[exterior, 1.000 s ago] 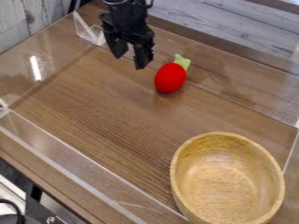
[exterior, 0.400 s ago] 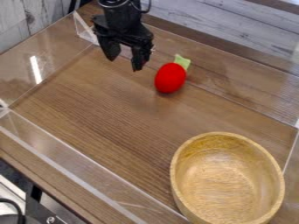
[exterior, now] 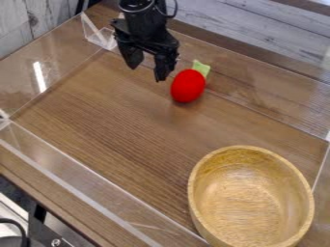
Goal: Move the red object to the right side of the table
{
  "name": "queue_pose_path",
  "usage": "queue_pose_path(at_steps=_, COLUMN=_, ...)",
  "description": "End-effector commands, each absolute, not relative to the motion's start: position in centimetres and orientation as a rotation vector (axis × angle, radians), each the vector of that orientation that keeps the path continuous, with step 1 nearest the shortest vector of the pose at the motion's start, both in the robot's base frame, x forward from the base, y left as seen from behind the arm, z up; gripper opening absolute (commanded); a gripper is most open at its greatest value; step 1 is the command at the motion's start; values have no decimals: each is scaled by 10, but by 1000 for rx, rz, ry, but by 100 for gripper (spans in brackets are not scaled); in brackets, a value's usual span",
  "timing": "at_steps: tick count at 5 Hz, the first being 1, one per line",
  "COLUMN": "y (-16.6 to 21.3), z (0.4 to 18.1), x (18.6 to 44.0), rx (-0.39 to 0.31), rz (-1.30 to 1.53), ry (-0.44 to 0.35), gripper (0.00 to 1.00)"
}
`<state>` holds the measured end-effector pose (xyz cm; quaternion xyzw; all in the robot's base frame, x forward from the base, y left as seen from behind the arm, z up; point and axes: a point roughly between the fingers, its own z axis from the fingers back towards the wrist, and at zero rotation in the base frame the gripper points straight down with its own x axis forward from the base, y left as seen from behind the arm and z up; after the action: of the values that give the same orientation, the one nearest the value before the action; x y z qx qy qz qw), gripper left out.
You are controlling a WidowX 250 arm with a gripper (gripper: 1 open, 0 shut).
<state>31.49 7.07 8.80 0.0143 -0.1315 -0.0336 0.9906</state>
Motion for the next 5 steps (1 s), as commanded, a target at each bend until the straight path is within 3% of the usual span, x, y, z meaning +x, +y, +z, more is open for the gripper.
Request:
queue_pose_path(at_steps=1, y=77, z=107, x=327, rx=43, rz=-126, ry=-330, gripper=100)
queue_pose_path(at_steps=5, y=100, z=113, x=323, rx=28, rz=-119, ry=-311, gripper=100)
